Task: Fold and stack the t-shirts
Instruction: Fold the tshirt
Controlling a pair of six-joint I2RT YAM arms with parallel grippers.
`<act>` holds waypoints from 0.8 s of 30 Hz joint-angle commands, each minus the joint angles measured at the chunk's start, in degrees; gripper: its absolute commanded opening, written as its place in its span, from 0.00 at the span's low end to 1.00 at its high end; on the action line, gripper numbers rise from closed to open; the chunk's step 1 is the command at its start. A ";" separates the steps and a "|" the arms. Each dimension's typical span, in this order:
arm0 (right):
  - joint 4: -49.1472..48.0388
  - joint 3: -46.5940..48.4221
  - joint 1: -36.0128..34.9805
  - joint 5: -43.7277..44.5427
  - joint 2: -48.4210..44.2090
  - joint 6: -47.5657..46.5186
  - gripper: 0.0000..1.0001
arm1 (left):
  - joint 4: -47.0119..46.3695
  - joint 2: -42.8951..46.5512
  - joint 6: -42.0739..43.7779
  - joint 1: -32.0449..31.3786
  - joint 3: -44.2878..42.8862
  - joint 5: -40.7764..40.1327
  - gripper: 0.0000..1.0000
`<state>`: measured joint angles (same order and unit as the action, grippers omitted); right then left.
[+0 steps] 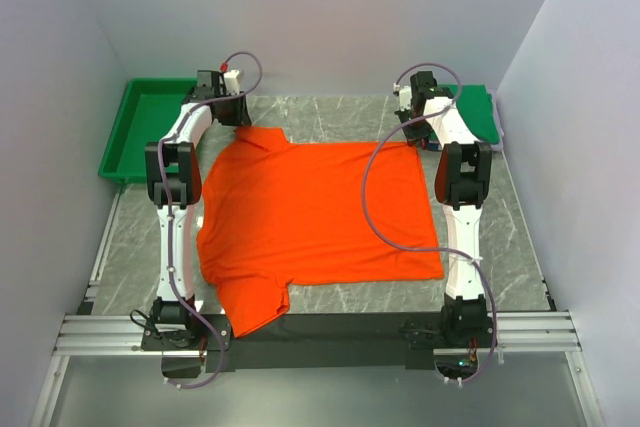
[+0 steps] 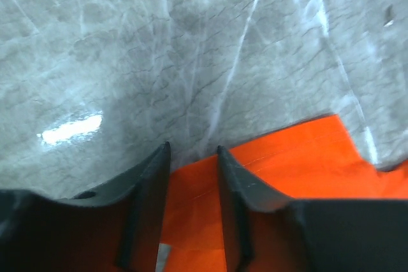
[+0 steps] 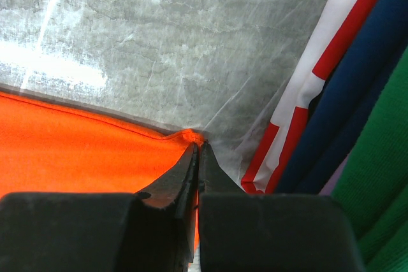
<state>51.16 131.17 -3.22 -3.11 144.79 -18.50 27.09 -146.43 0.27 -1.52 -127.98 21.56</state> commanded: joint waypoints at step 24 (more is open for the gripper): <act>-5.98 -3.56 0.23 -0.22 -11.19 -3.21 0.00 | -9.51 16.43 4.82 -1.64 4.91 3.93 0.00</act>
<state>48.23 127.76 -3.22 -3.29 140.07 -19.90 20.29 -138.47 0.45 -2.31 -125.99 25.61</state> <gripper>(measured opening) 0.010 0.015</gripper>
